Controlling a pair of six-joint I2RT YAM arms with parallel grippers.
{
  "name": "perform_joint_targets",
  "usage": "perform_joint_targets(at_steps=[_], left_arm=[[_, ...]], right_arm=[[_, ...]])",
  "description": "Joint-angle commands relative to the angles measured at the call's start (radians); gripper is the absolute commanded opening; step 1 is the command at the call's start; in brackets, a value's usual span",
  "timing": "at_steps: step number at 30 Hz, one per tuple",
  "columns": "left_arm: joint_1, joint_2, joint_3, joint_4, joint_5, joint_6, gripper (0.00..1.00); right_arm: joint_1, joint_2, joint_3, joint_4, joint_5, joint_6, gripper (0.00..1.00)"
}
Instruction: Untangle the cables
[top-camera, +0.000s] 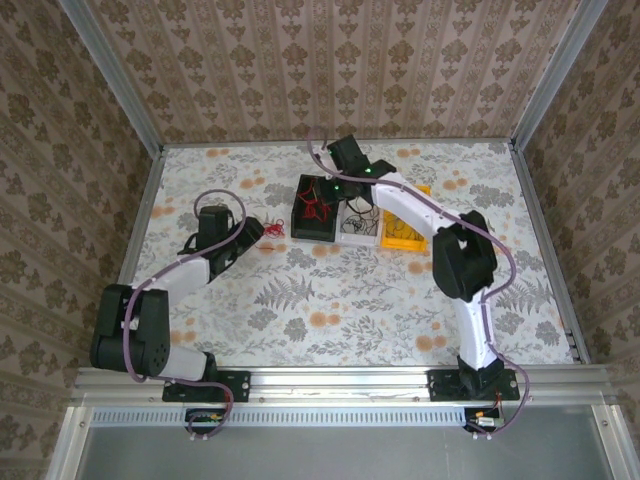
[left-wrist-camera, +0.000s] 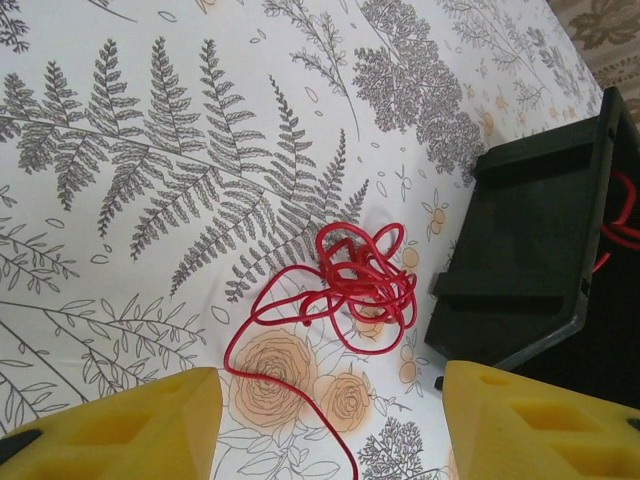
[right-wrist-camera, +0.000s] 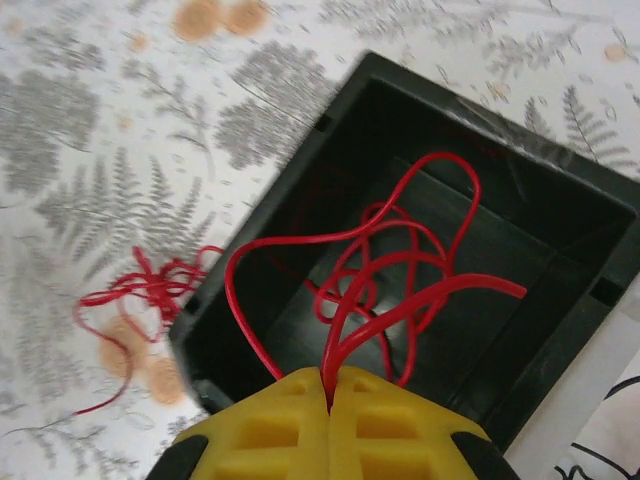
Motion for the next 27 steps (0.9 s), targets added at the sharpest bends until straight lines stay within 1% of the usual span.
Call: perform_joint_targets(at_steps=[1, 5, 10, 14, 16, 17, 19, 21, 27], left_arm=[[0.006, -0.022, -0.021, -0.028, -0.017, 0.028, 0.6], [0.006, -0.017, -0.018, -0.026, -0.014, 0.041, 0.61], [0.005, 0.001, -0.01, -0.018, -0.003, 0.042, 0.61], [-0.001, 0.013, -0.004, -0.016, 0.003, 0.039, 0.61], [-0.003, 0.017, -0.003, -0.016, 0.004, 0.039, 0.61], [-0.003, 0.018, -0.003, -0.016, 0.004, 0.039, 0.61], [-0.004, 0.019, -0.002, -0.019, 0.002, 0.041, 0.61], [-0.004, 0.02, 0.003, -0.023, 0.001, 0.045, 0.61], [-0.004, 0.026, 0.013, -0.035, 0.002, 0.053, 0.61]], right_arm=[[0.001, 0.062, 0.099, -0.137, 0.08, 0.05, 0.02], [0.002, 0.134, 0.163, -0.181, 0.094, 0.065, 0.04], [0.008, 0.196, 0.198, -0.18, 0.093, 0.074, 0.06], [0.023, 0.223, 0.218, -0.186, 0.104, 0.056, 0.07], [0.031, 0.22, 0.222, -0.186, 0.109, 0.042, 0.09], [0.036, 0.211, 0.219, -0.183, 0.113, 0.033, 0.11], [0.043, 0.183, 0.212, -0.171, 0.131, 0.017, 0.22], [0.047, 0.139, 0.187, -0.143, 0.152, 0.007, 0.29], [0.048, 0.012, 0.102, -0.078, 0.226, -0.022, 0.4]])
